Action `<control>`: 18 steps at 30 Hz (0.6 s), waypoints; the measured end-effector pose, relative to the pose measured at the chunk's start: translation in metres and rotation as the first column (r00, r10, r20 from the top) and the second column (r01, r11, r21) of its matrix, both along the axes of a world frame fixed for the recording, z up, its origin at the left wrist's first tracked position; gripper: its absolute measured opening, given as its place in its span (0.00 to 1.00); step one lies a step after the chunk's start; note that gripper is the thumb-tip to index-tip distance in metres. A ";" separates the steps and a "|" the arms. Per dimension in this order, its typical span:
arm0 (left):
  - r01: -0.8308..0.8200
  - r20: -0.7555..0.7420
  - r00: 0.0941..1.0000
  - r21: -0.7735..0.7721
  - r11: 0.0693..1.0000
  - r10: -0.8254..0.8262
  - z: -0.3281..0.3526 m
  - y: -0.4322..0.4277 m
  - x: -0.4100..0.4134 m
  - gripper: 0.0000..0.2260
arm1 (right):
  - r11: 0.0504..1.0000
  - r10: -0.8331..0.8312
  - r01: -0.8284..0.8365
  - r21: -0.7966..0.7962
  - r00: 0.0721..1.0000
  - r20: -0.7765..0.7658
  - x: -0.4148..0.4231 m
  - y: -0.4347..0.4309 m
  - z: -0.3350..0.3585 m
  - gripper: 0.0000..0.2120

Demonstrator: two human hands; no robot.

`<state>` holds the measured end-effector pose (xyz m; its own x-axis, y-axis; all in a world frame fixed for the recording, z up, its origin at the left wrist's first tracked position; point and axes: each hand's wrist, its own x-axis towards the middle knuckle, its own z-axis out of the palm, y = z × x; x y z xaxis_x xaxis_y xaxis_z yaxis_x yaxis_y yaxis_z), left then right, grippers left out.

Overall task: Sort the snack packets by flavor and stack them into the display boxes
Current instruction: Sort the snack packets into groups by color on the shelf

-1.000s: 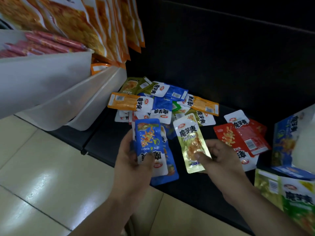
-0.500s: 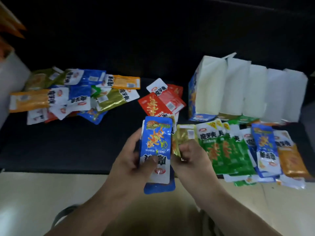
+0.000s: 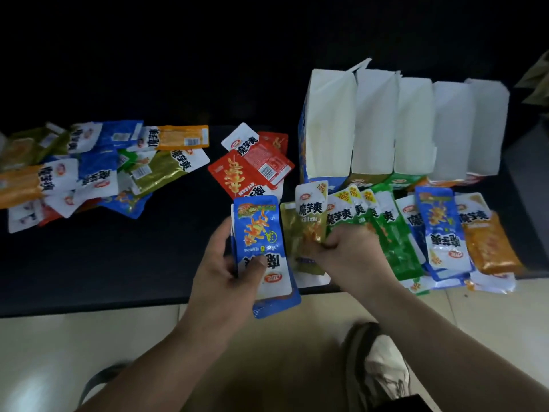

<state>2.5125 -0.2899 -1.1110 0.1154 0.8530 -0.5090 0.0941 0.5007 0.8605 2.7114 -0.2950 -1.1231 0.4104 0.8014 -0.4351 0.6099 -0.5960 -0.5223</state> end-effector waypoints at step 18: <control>0.422 0.042 0.903 0.105 0.900 -0.428 0.030 0.008 0.100 0.23 | 0.960 -0.157 0.248 0.134 0.866 -0.475 0.049 -0.034 0.062 0.04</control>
